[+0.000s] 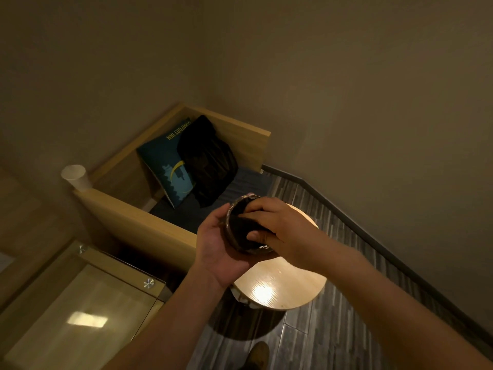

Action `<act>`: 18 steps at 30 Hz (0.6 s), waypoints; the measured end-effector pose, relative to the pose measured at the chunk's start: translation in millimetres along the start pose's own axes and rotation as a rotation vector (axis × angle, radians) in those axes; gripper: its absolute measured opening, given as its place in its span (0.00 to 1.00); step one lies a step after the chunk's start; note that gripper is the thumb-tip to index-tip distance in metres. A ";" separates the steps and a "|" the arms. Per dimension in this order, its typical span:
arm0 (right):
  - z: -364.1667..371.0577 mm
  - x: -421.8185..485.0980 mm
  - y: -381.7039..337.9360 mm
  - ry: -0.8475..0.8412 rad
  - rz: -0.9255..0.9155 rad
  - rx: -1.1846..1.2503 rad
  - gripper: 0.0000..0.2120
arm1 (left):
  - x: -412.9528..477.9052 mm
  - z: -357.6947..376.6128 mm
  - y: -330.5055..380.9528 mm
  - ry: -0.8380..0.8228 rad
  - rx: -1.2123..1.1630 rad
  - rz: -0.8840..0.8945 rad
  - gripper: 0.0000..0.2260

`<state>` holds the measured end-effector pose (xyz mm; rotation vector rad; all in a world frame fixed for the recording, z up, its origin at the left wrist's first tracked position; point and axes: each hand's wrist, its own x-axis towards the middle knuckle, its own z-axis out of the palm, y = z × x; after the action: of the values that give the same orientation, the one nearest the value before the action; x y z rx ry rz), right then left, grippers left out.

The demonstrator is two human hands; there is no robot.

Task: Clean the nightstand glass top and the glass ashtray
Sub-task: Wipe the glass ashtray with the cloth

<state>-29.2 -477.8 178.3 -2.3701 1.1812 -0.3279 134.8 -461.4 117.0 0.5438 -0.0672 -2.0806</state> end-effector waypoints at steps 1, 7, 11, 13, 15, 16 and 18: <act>-2.9 0.1 0.9 -0.017 -0.007 -0.029 0.18 | 0.7 1.4 -0.3 -0.002 0.017 0.006 0.24; 8.2 0.3 -16.8 0.201 0.161 -0.082 0.16 | 11.6 5.2 -18.4 0.140 -0.021 0.088 0.25; 21.7 3.8 -25.5 0.276 0.356 -0.042 0.16 | 15.5 3.1 -30.5 0.219 0.094 0.185 0.34; 27.7 6.6 -28.7 0.304 0.455 -0.004 0.18 | 16.2 2.2 -34.7 0.219 0.166 0.237 0.37; 32.5 10.2 -31.9 0.339 0.561 0.058 0.18 | 17.2 1.8 -37.4 0.228 0.215 0.301 0.33; 34.0 12.2 -32.9 0.348 0.603 0.095 0.18 | 17.4 1.6 -38.4 0.242 0.226 0.331 0.30; 34.6 16.0 -33.4 0.344 0.655 0.194 0.15 | 17.3 1.4 -40.2 0.239 0.226 0.367 0.25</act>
<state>17.5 -462.8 165.5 -1.6788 1.8994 -0.5992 94.4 -453.8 101.8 0.8469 -0.2470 -1.6491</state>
